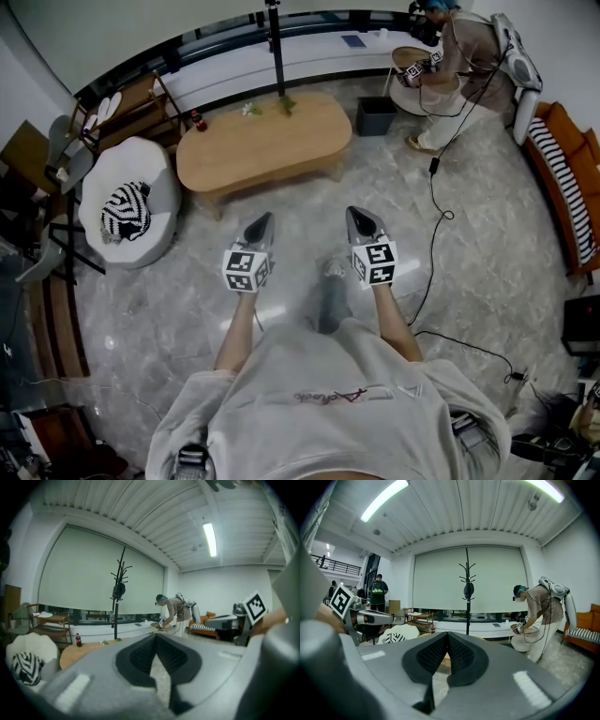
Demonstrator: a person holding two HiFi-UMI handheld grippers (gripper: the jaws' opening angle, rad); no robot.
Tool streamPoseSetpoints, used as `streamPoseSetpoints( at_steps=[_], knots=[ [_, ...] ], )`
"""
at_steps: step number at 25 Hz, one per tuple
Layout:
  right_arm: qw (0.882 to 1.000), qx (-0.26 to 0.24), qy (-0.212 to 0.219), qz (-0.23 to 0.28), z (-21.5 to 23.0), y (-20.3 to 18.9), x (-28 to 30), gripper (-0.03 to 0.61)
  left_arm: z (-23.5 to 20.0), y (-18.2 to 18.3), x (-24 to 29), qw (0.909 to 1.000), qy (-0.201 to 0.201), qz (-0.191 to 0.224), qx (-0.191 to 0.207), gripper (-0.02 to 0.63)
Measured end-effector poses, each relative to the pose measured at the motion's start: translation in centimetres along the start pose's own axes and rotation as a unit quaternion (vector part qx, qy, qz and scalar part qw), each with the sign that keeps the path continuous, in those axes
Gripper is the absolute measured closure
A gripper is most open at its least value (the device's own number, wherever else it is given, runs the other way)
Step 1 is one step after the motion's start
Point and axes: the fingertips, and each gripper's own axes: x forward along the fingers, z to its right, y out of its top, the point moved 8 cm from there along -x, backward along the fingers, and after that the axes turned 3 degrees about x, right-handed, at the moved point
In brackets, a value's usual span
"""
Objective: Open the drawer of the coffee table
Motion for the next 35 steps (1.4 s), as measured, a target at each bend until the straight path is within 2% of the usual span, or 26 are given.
streamPoseSetpoints(
  at_steps=[12, 24, 31, 35],
  knots=[
    [1.000, -0.003, 0.019, 0.004, 9.1, 3.8, 10.6, 0.574, -4.1, 3.5, 12.2, 0.9998, 0.019, 0.001, 0.003, 0.614],
    [0.997, -0.009, 0.070, 0.011, 17.5, 8.4, 20.4, 0.574, -7.3, 7.1, 22.3, 0.9974, 0.072, 0.002, -0.004, 0.614],
    [0.996, -0.004, 0.089, 0.009, 20.8, 9.0, 24.7, 0.574, -8.3, 6.8, 27.1, 0.9960, 0.088, -0.011, -0.013, 0.614],
    [0.995, -0.001, 0.097, 0.001, 20.7, 8.7, 26.8, 0.574, -9.0, 5.8, 28.2, 0.9957, 0.087, -0.022, -0.023, 0.614]
  ],
)
